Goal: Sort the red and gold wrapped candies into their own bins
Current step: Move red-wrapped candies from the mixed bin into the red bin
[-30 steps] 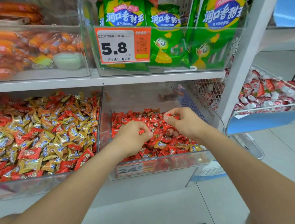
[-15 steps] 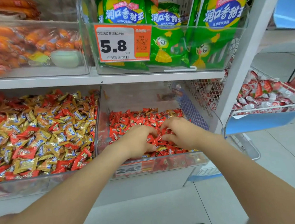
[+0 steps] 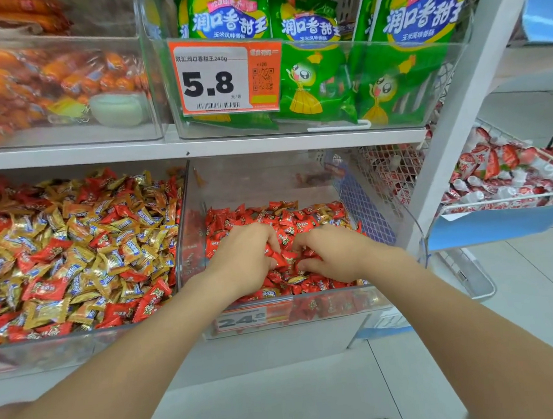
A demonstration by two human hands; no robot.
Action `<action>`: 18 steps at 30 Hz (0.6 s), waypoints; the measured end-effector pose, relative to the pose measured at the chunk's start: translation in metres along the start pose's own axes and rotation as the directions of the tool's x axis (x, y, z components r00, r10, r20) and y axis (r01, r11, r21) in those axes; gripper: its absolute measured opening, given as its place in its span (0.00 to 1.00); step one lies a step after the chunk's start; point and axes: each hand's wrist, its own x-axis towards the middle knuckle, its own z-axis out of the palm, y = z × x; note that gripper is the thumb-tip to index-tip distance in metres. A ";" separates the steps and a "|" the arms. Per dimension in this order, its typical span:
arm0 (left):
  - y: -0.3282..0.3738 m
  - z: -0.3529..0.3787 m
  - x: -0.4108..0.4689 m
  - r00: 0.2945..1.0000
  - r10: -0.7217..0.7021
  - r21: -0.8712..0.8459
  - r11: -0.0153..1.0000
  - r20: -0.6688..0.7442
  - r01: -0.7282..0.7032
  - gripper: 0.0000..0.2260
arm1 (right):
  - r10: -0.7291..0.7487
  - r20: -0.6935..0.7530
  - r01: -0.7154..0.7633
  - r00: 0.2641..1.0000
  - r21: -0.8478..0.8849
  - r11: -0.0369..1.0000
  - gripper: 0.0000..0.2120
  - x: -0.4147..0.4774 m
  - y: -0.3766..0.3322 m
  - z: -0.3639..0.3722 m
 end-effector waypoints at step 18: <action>-0.035 -0.095 -0.080 0.892 0.013 -0.022 0.999 -0.453 -0.026 0.12 | 0.293 -0.424 0.152 0.857 0.751 0.642 0.07 -0.024 -0.122 -0.042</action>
